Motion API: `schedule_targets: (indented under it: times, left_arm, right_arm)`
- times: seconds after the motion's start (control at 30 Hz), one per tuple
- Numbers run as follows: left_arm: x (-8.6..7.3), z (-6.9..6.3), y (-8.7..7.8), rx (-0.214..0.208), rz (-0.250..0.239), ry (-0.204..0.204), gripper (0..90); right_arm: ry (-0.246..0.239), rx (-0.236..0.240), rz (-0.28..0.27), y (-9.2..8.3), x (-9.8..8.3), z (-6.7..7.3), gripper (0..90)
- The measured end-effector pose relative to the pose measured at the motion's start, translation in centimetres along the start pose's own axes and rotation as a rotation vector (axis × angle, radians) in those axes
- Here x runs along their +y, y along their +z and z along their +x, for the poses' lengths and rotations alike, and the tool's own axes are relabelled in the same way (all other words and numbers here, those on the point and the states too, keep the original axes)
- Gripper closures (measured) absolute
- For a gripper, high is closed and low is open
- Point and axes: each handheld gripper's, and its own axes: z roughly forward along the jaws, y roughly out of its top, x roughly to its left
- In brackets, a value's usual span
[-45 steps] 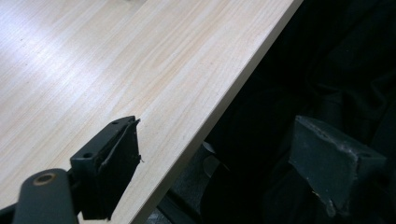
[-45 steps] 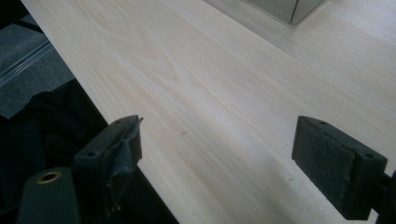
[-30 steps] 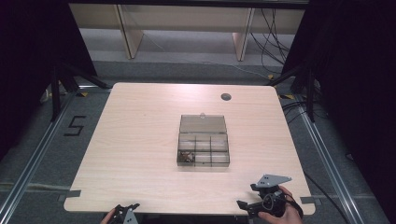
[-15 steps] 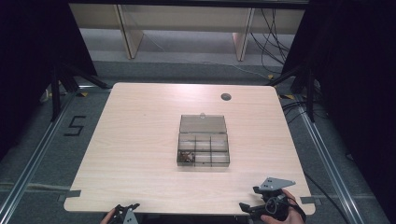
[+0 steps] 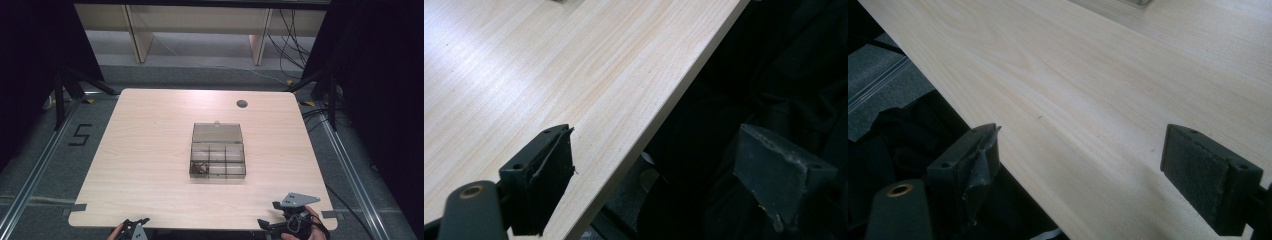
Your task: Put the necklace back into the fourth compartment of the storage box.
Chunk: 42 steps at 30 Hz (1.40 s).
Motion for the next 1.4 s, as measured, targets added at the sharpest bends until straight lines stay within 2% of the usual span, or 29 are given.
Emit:
schedule_targets:
  times: [0.03, 0.1, 0.13, 0.17, 0.23, 0.27, 0.33, 0.37, 0.4, 0.43, 0.47, 0.5, 0.53, 0.57, 0.6, 0.73, 0.77, 0.83, 0.87, 0.9, 1.0, 1.07, 1.13, 1.2, 1.23, 1.27, 1.3, 1.37, 1.4]
  left_arm:
    - [0.0, 0.0, 0.0, 0.0, -0.003, -0.003, 15.4]
    - [0.0, 0.0, 0.0, 0.001, -0.004, -0.004, 15.5]
    - [0.0, 0.0, 0.0, 0.001, -0.003, -0.003, 15.4]
    - [0.0, 0.0, 0.0, 0.002, -0.003, -0.003, 15.4]
    - [0.0, 0.0, 0.0, 0.002, 0.0, -0.001, 15.4]
    - [0.0, 0.0, 0.0, 0.003, 0.0, -0.002, 15.5]
    - [0.0, 0.0, 0.0, 0.003, 0.0, -0.003, 15.4]
    - [0.0, 0.0, 0.0, 0.003, 0.0, -0.003, 15.4]
    - [0.0, 0.0, 0.0, 0.003, -0.001, -0.003, 15.4]
    - [0.0, 0.0, 0.0, 0.003, -0.001, -0.004, 15.4]
    - [0.0, 0.0, 0.0, 0.004, -0.007, -0.013, 15.4]
    - [0.0, 0.0, 0.0, 0.003, -0.007, -0.01, 15.4]
    - [-0.1, -0.1, -0.1, 0.0, 0.0, -0.033, 15.5]
    - [-0.1, -0.1, -0.1, 0.001, 0.0, -0.033, 15.5]
    - [0.0, -0.1, -0.1, 0.002, 0.001, -0.034, 15.4]
    - [0.0, -0.1, -0.1, -0.001, 0.001, -0.032, 15.5]
    - [0.0, -0.1, -0.1, -0.002, 0.001, -0.031, 15.5]
    - [0.0, -0.1, -0.1, -0.002, 0.001, -0.031, 15.5]
    - [0.0, -0.1, -0.1, -0.002, -0.001, -0.033, 15.4]
    - [0.0, -0.1, -0.1, -0.003, -0.002, -0.033, 15.4]
    - [0.0, -0.1, -0.1, -0.001, -0.002, -0.035, 15.4]
    - [0.0, -0.1, -0.1, -0.003, -0.005, -0.037, 15.4]
    - [0.0, -0.1, -0.1, -0.005, -0.004, -0.038, 15.5]
    - [0.0, -0.1, -0.1, -0.005, -0.005, -0.037, 15.4]
    - [0.0, -0.1, -0.1, -0.004, -0.006, -0.036, 15.4]
    - [0.0, 0.0, -0.1, -0.005, -0.005, -0.037, 15.4]
    - [0.0, -0.1, -0.1, -0.006, -0.005, -0.038, 15.4]
    - [0.0, 0.1, -0.1, -0.006, -0.015, -0.019, 15.4]
    - [0.1, 0.1, -0.1, -0.005, -0.017, -0.02, 15.4]
  right_arm:
    - [0.033, 0.013, 0.003, 0.0, -0.1, 0.3, 16.7]
    - [0.006, 0.017, -0.008, 0.0, -0.1, 0.1, 16.7]
    - [0.041, 0.017, 0.004, -0.1, -0.2, 0.4, 16.7]
    - [0.016, -0.002, -0.007, -0.2, -0.2, 0.3, 16.7]
    - [0.013, 0.002, -0.019, -0.2, -0.4, 0.2, 16.7]
    - [0.018, 0.039, -0.003, -0.3, -0.4, 0.1, 16.7]
    - [0.028, 0.022, -0.005, -0.4, -0.5, 0.3, 16.7]
    - [0.057, 0.006, -0.001, -0.5, -0.6, 0.6, 16.7]
    - [0.015, 0.008, -0.017, -0.5, -0.7, 0.2, 16.7]
    - [0.018, 0.014, -0.02, -0.5, -0.7, 0.3, 16.7]
    - [0.05, 0.003, -0.001, -0.7, -0.8, 0.5, 16.7]
    - [0.026, 0.005, -0.017, -0.6, -0.9, 0.3, 16.7]
    - [0.034, 0.008, -0.019, -0.6, -1.0, 0.5, 16.7]
    - [0.045, 0.017, -0.004, -0.7, -1.0, 0.6, 16.7]
    - [0.03, -0.007, -0.013, -0.8, -1.1, 0.5, 16.7]
    - [0.028, 0.012, -0.008, -0.8, -1.3, 0.5, 16.7]
    - [0.048, -0.005, 0.001, -0.9, -1.4, 0.7, 16.7]
    - [0.029, -0.009, -0.01, -0.9, -1.5, 0.7, 16.7]
    - [0.066, 0.006, 0.0, -0.9, -1.6, 1.0, 16.7]
    - [0.037, -0.01, -0.005, -0.9, -1.7, 0.8, 16.7]
    - [0.045, -0.001, 0.002, -0.9, -1.8, 0.9, 16.7]
    - [0.023, -0.003, -0.005, -0.9, -1.9, 0.9, 16.7]
    - [0.069, 0.003, 0.004, -0.8, -2.0, 1.2, 16.7]
    - [0.067, 0.027, 0.011, -0.8, -2.1, 1.2, 16.7]
    - [0.03, -0.008, 0.0, -0.9, -2.1, 1.0, 16.7]
    - [0.068, -0.001, 0.012, -0.9, -2.2, 1.3, 16.7]
    - [0.038, -0.009, 0.001, -0.9, -2.2, 1.1, 16.7]
    - [0.058, -0.004, 0.004, -1.0, -2.3, 1.3, 16.7]
    - [0.026, -0.011, -0.003, -1.0, -2.3, 1.1, 16.7]
